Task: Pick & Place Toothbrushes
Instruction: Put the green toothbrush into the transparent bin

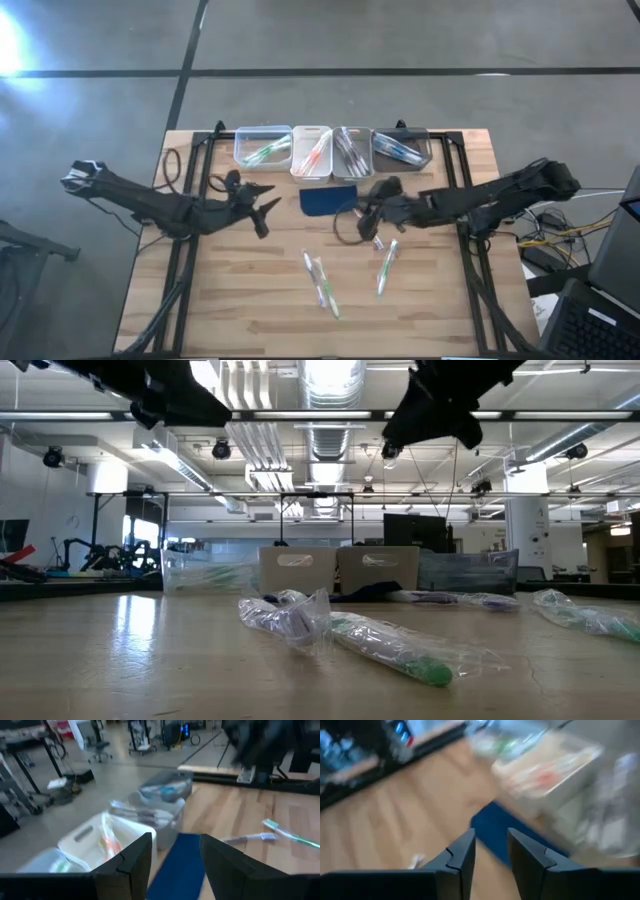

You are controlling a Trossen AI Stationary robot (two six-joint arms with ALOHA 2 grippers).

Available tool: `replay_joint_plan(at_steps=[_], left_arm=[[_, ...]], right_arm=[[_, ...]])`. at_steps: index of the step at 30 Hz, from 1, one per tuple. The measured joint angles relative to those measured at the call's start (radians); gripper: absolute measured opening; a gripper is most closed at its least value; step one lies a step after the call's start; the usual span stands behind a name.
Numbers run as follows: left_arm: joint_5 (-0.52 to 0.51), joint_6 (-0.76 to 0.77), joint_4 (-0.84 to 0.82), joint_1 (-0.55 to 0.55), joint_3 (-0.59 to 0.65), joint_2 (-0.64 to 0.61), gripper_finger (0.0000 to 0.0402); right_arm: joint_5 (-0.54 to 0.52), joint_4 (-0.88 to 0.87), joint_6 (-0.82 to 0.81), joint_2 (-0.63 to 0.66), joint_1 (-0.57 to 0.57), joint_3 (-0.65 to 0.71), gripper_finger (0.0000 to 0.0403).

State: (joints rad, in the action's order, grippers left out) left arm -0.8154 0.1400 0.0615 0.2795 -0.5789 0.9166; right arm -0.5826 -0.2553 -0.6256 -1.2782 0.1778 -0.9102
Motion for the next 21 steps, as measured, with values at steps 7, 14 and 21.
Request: replay_joint_plan(at_steps=[7,14,21], left_arm=[[-0.001,-0.098,-0.002,-0.001,0.02,-0.133,0.0172],[0.0,-0.128,-0.008,-0.001,0.098,-0.2,0.0172],[0.002,-0.203,-0.005,-0.001,0.126,-0.214,0.0172]], right_arm=[[0.195,-0.296,-0.258,-0.154,0.012,-0.125,0.0074],[0.232,-0.68,-0.607,-0.263,0.061,-0.276,0.0045],[0.305,-0.783,-0.762,-0.331,0.156,-0.35,0.0033]])
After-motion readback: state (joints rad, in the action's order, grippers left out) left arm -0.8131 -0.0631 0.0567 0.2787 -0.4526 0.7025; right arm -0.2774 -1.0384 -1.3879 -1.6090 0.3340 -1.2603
